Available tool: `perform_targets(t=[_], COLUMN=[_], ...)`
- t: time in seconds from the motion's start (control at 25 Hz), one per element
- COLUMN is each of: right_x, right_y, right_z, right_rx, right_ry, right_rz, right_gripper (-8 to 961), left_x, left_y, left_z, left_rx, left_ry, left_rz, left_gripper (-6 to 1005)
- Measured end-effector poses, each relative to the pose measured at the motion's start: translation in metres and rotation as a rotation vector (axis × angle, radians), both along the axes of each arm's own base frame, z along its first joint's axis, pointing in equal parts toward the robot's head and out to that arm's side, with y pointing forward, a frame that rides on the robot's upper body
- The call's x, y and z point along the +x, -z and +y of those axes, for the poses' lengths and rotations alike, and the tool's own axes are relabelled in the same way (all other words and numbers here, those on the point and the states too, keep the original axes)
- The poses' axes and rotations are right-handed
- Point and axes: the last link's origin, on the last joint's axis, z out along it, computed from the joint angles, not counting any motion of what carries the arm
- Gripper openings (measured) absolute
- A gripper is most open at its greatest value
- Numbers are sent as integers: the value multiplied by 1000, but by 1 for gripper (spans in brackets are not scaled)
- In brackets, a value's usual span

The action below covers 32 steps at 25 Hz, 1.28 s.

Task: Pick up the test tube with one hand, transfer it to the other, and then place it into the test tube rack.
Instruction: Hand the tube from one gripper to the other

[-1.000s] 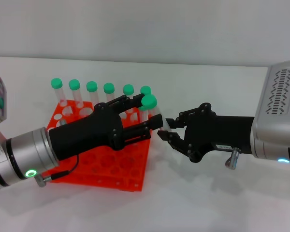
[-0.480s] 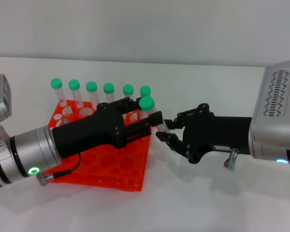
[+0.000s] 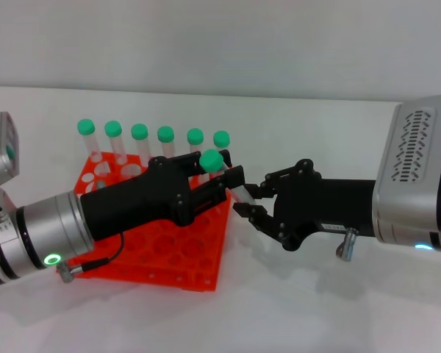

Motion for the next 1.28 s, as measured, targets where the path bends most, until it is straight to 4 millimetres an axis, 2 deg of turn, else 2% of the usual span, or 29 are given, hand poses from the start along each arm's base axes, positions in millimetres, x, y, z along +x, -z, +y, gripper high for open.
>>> perform_targets(t=[0.4, 0.96, 1.24, 1.28], right_x=[1, 2, 6, 6], right_y=[0, 0, 3, 3], right_z=[2, 4, 5, 5], right_rx=[8, 17, 17, 17], right_ry=[6, 3, 13, 16], right_rz=[0, -12, -33, -33], right_gripper=[225, 232, 236, 275], left_x=[-1, 1, 1, 1], left_y=[2, 1, 0, 0], left_z=[0, 3, 3, 4], left_rx=[0, 3, 9, 9], left_ry=[-9, -5, -7, -8], left_rz=[1, 5, -1, -1], left_gripper=[364, 206, 207, 207])
